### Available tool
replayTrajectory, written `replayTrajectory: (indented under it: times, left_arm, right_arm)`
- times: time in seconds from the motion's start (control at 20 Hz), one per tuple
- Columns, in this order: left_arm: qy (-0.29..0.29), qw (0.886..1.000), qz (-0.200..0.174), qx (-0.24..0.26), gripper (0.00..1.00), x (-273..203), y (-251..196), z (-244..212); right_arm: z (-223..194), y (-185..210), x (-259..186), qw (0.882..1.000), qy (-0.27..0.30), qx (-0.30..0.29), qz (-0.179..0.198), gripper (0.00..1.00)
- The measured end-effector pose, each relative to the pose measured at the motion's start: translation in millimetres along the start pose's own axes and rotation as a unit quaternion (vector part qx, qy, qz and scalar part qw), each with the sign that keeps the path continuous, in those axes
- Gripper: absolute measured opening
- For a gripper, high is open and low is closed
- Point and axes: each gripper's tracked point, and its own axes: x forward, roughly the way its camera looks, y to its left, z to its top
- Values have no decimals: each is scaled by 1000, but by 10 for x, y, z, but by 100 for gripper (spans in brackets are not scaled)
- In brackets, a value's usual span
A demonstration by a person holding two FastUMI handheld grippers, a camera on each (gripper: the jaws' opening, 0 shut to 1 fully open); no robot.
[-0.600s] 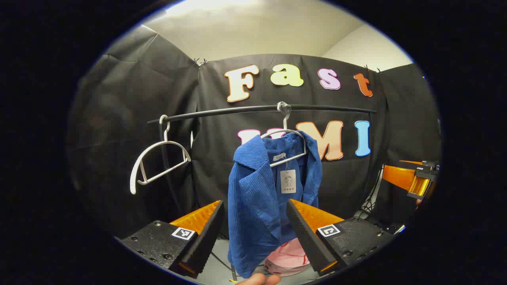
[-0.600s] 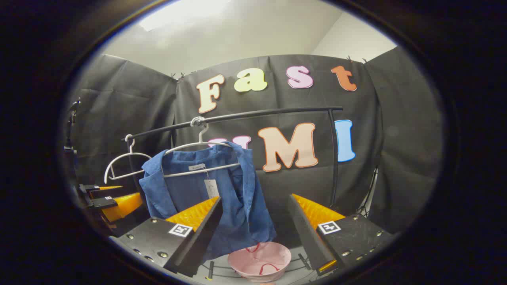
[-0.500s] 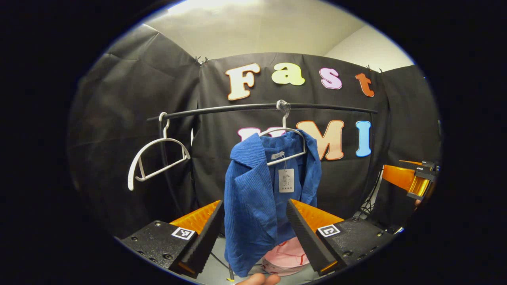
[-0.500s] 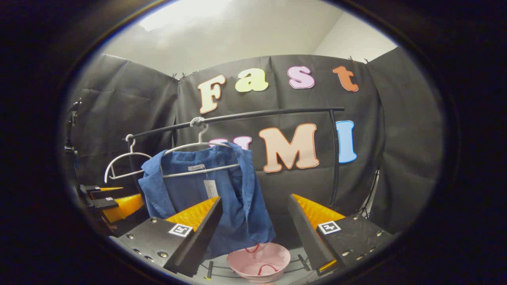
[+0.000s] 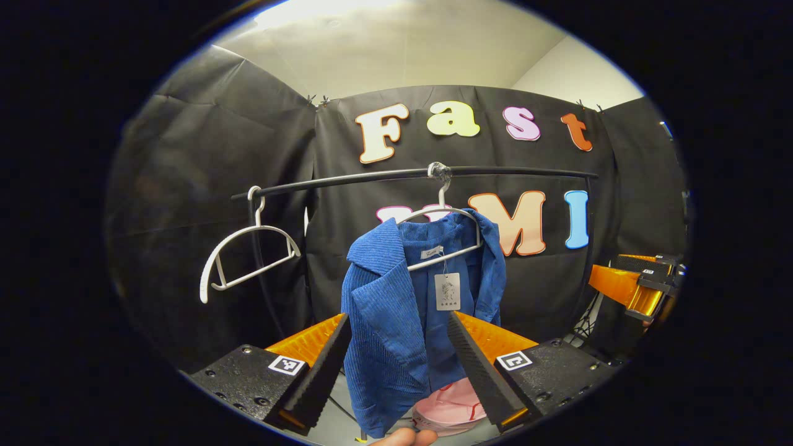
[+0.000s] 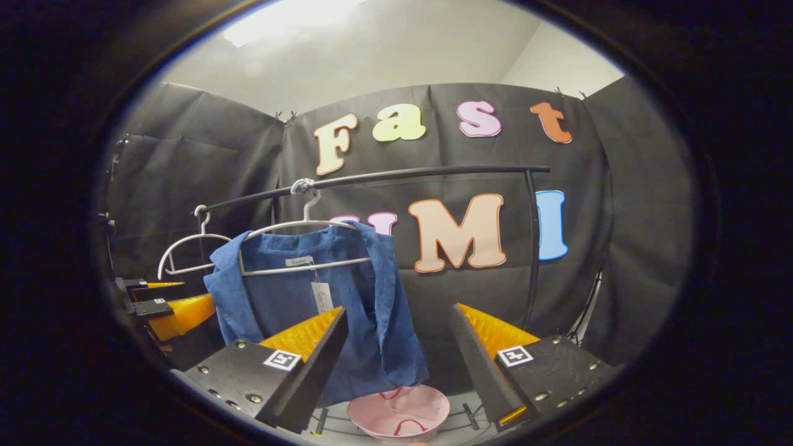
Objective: Grasp the clothes on the hanger with both hands and then place them into the laundry hamper below.
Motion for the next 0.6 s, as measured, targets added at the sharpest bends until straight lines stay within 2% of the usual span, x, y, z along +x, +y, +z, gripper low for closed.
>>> replayTrajectory:
  times: [0.1, 0.2, 0.25, 0.35, 0.4, 0.5, 0.6]
  left_arm:
    - [2, 1000, 2, 1, 96, 12, -44, -17]
    - [7, 1000, 8, 4, 100, 25, -55, -55]
    - [11, 1000, 12, 6, 100, 45, -51, -84]
    - [15, 1000, 21, 5, 96, 99, -44, -146]
    - [15, 999, 29, 5, 100, 140, -19, -175]
    - [19, 999, 40, 0, 96, 227, 10, -251]
    - [27, 999, 45, -8, 100, 306, -1, -333]
  right_arm:
    - [-1, 21, 33, 1000, 2, 8, 10, 97]
    - [-17, 33, 66, 1000, 4, 15, 20, 97]
    - [-33, 32, 91, 1000, 7, 17, 23, 100]
    - [-54, 4, 111, 999, 10, 20, 28, 97]
    - [-53, -13, 125, 999, 11, 21, 30, 97]
    - [-53, -52, 164, 999, 11, 22, 33, 100]
    - [-67, -94, 216, 999, 14, 22, 35, 97]
